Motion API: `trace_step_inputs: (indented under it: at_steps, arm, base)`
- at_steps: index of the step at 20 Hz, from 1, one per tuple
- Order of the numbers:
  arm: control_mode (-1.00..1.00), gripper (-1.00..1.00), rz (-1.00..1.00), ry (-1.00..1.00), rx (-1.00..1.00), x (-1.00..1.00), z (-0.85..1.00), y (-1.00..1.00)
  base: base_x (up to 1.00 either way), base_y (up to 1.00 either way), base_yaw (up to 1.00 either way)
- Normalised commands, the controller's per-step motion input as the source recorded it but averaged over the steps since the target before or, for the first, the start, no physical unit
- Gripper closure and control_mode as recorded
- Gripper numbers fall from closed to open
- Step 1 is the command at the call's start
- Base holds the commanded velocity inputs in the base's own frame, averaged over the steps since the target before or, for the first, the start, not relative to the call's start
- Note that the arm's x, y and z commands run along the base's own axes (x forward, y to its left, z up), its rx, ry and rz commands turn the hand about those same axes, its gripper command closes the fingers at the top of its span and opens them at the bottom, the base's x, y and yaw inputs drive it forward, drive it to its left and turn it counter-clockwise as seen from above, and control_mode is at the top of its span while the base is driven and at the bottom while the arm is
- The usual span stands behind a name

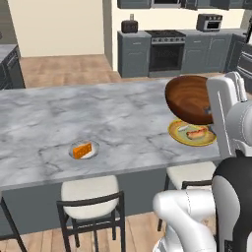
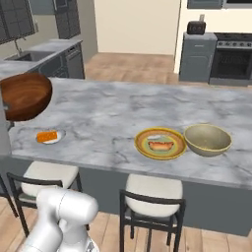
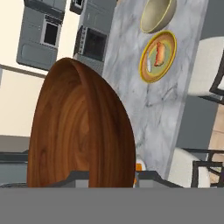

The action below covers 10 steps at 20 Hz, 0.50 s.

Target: Take the smaller bowl and place it next to the appetizer plate on the dining counter , and place the larger bowl next to the plate with cooked food.

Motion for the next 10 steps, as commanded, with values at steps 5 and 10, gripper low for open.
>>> trace_step_inputs:
  at_steps: [5, 10]
  arm:
    - [1.0, 1.0, 0.0, 0.0, 0.0, 0.0, 0.0, 0.0]
    - [1.0, 1.0, 0.0, 0.0, 0.0, 0.0, 0.0, 0.0]
  base:
    - [0.56, 0.72, 0.02]
    - [1.0, 0.0, -0.02]
